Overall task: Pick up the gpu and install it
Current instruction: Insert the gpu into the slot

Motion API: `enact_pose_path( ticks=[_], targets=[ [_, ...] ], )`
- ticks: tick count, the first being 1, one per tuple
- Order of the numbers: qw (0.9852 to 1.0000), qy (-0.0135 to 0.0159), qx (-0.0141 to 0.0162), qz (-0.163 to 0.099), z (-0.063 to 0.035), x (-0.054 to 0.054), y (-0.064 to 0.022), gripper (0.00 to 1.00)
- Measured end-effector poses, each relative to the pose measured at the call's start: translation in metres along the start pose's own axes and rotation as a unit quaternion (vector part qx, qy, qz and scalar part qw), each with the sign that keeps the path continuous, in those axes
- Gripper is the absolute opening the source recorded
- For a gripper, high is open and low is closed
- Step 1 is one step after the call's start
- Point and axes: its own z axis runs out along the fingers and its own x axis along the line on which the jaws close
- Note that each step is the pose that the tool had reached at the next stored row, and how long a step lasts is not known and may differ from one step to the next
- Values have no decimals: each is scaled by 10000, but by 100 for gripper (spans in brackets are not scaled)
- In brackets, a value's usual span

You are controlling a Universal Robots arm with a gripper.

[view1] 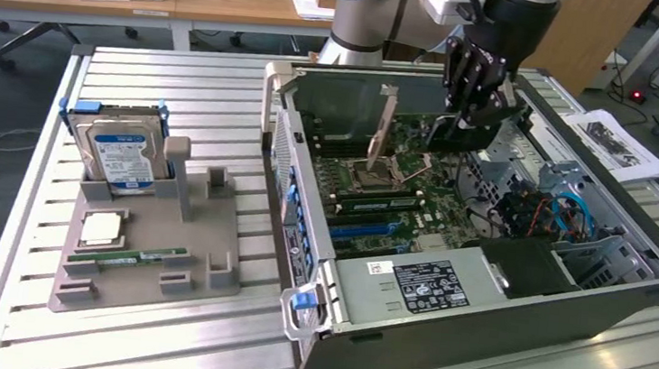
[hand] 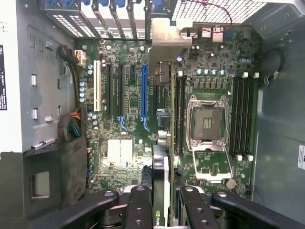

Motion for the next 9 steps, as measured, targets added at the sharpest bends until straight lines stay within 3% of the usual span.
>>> enact_pose_path(
  ticks=[9],
  targets=[
    [10000,2,2,75,19,2,11,27]
  ],
)
